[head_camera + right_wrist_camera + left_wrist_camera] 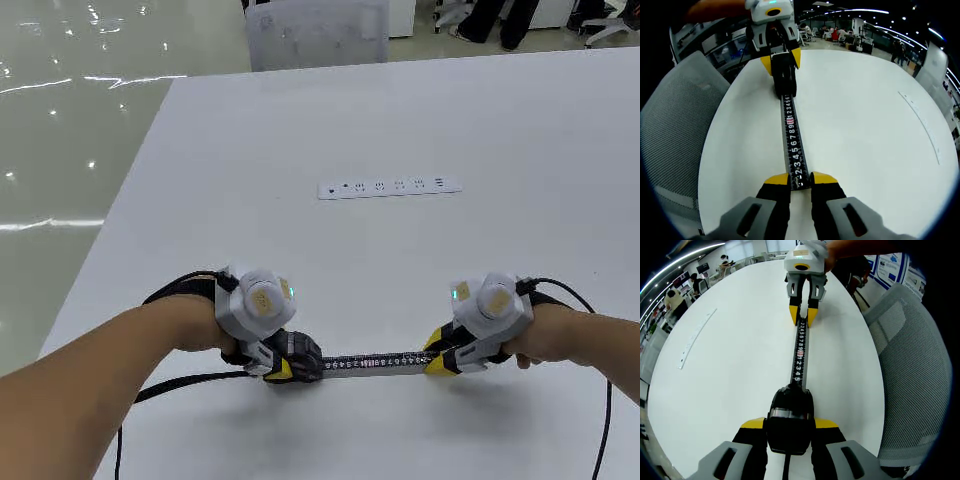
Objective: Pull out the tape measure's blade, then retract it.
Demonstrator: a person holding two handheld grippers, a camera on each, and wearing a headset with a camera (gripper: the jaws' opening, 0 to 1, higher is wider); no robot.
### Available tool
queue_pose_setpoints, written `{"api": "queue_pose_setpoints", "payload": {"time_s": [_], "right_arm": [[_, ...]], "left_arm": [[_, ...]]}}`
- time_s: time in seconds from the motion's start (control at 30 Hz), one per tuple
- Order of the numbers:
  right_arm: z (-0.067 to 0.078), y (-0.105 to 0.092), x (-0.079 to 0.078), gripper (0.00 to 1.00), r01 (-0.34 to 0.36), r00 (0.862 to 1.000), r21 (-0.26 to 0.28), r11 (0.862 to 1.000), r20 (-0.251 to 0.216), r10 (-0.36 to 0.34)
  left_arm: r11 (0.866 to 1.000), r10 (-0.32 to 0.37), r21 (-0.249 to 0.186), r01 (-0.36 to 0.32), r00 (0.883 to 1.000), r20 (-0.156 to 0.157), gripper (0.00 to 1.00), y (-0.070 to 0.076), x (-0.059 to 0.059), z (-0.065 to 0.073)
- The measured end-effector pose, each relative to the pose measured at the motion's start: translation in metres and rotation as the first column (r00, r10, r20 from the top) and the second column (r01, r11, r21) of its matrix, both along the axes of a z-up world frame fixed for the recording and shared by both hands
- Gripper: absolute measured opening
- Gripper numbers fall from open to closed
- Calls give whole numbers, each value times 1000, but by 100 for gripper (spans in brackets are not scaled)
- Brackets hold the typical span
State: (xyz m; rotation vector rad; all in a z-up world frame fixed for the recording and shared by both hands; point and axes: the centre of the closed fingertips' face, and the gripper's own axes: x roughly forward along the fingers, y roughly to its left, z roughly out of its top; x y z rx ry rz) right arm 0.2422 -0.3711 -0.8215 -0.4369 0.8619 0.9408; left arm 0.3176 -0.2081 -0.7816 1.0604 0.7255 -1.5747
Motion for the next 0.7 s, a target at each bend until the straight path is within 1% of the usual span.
{"api": "queue_pose_setpoints", "payload": {"time_s": [0.43, 0.7], "right_arm": [[1, -9, -5, 13, 11, 1000, -5, 1000, -3, -11], [2, -14, -7, 13, 12, 1000, -10, 1000, 0, -12]], "left_arm": [[1000, 2, -1, -2, 1000, 5, 30, 0, -1, 0], [1000, 1, -4, -1, 1000, 3, 30, 0, 0, 0]]}}
